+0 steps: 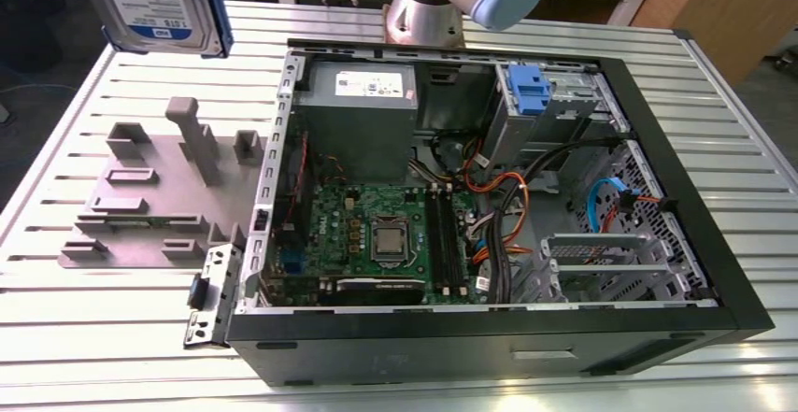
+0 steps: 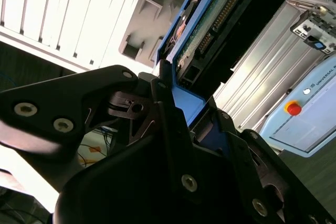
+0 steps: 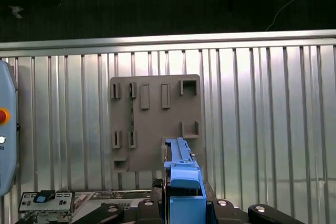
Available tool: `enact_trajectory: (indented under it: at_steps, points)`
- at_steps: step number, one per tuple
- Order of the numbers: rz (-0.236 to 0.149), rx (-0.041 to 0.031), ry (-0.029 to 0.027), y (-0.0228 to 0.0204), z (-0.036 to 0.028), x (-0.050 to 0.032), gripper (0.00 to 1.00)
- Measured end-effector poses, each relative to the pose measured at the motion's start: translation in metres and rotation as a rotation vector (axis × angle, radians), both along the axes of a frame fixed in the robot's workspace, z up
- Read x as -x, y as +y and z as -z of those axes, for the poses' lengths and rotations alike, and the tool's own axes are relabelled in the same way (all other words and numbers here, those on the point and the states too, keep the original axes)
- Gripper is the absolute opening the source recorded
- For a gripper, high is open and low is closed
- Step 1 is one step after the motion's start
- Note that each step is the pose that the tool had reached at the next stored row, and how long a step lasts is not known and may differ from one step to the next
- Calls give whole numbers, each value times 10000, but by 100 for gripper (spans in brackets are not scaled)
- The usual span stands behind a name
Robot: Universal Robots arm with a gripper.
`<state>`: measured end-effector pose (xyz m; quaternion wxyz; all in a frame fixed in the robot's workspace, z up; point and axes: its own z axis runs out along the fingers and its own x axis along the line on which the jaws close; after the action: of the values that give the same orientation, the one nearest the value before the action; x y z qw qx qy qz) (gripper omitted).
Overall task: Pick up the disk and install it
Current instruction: 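Pick up the disk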
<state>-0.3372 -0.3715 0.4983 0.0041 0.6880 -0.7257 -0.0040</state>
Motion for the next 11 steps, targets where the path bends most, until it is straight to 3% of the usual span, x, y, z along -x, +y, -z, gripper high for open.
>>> enact_trajectory:
  at_steps: [11]
  points:
    - [34,0,0,-9,0,-99,36]
